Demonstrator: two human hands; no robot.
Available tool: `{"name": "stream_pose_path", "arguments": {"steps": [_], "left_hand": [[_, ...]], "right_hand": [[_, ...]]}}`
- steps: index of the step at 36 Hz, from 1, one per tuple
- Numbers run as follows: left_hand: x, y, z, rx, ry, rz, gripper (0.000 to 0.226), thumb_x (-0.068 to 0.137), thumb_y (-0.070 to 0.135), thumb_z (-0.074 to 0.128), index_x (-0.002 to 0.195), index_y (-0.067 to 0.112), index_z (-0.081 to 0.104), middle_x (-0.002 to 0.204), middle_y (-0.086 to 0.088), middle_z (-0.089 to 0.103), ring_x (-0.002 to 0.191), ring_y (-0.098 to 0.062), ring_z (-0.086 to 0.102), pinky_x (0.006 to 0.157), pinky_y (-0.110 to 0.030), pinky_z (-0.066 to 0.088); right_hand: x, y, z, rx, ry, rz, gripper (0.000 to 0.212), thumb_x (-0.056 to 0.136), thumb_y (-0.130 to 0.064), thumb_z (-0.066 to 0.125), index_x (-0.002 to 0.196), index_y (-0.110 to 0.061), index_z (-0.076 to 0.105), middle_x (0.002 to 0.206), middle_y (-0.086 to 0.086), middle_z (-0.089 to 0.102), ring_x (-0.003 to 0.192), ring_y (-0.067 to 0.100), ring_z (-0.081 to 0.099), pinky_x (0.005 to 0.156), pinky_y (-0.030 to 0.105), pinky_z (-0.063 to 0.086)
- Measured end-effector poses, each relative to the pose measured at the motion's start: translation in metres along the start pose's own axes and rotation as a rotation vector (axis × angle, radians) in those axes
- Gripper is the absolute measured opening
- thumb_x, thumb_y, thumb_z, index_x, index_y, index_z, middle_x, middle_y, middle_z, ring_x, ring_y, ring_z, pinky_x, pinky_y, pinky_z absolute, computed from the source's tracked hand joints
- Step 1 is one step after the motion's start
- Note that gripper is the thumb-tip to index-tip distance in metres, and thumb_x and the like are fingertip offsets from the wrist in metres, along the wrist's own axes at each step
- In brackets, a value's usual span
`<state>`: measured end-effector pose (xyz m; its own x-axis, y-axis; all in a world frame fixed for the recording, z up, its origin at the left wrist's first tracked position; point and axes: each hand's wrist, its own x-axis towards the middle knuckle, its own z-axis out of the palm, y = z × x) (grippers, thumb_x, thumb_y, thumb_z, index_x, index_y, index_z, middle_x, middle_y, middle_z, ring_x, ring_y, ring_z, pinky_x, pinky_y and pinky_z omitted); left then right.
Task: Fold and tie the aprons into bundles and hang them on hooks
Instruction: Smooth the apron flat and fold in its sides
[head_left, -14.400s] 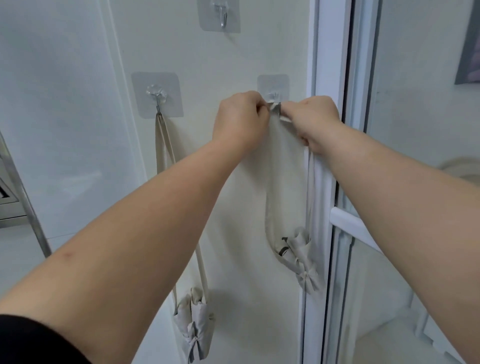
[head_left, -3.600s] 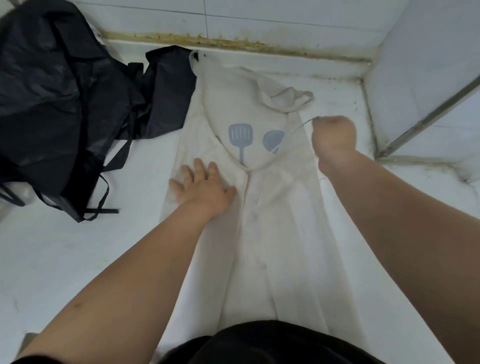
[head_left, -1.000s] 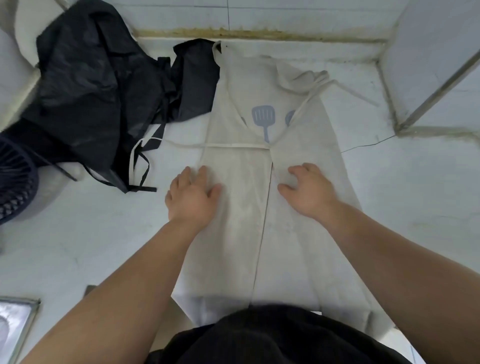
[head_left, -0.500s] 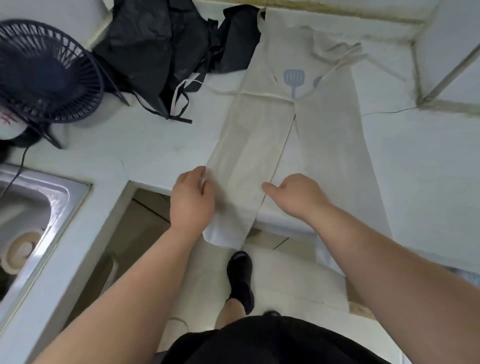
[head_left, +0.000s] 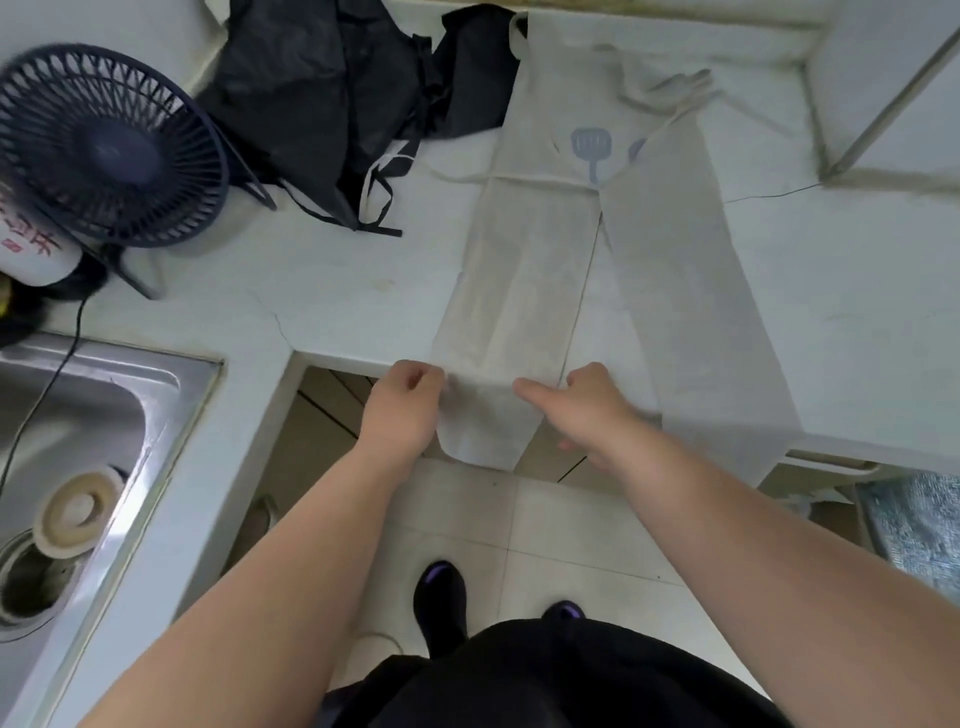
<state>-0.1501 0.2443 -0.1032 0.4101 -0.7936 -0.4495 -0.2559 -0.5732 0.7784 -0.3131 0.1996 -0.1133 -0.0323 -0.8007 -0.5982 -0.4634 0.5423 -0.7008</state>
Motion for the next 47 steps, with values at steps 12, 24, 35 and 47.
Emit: {"name": "stream_pose_path", "arguments": {"steps": [12, 24, 35, 47], "left_hand": [[0.009, -0.007, -0.008, -0.072, -0.221, -0.094, 0.027, 0.1, 0.036, 0.042, 0.102, 0.018, 0.062, 0.109, 0.001, 0.06, 0.101, -0.014, 0.053, 0.087, -0.029, 0.036], [0.011, -0.007, 0.006, -0.22, -0.406, -0.168, 0.037, 0.105, 0.038, 0.027, 0.093, 0.028, 0.061, 0.096, 0.013, 0.065, 0.098, -0.006, 0.056, 0.098, -0.037, 0.031], [0.012, -0.006, 0.025, -0.198, -0.423, -0.088, 0.016, 0.094, 0.035, 0.059, 0.089, 0.021, 0.065, 0.097, 0.009, 0.065, 0.1, -0.013, 0.056, 0.095, -0.033, 0.041], [0.005, -0.006, 0.041, -0.3, -0.26, 0.053, 0.02, 0.092, 0.029, 0.063, 0.083, 0.016, 0.05, 0.075, -0.001, 0.056, 0.068, -0.017, 0.049, 0.064, -0.028, 0.04]], "right_hand": [[-0.013, -0.004, -0.008, -0.019, 0.144, -0.119, 0.053, 0.092, -0.02, 0.058, 0.139, -0.007, 0.036, 0.118, 0.008, 0.052, 0.088, 0.018, 0.051, 0.077, 0.023, 0.037], [-0.012, 0.006, -0.028, -0.258, 0.192, -0.141, 0.037, 0.099, -0.014, 0.04, 0.136, -0.011, 0.034, 0.107, 0.01, 0.055, 0.082, 0.022, 0.052, 0.064, 0.026, 0.035], [-0.009, -0.001, -0.049, -0.435, 0.153, -0.154, 0.038, 0.099, -0.012, 0.045, 0.136, -0.011, 0.037, 0.126, 0.013, 0.052, 0.104, 0.029, 0.053, 0.075, 0.025, 0.036], [-0.006, 0.001, -0.066, -0.437, 0.173, -0.161, 0.035, 0.099, -0.019, 0.045, 0.131, -0.009, 0.038, 0.122, 0.015, 0.054, 0.104, 0.031, 0.053, 0.078, 0.029, 0.037]]}}
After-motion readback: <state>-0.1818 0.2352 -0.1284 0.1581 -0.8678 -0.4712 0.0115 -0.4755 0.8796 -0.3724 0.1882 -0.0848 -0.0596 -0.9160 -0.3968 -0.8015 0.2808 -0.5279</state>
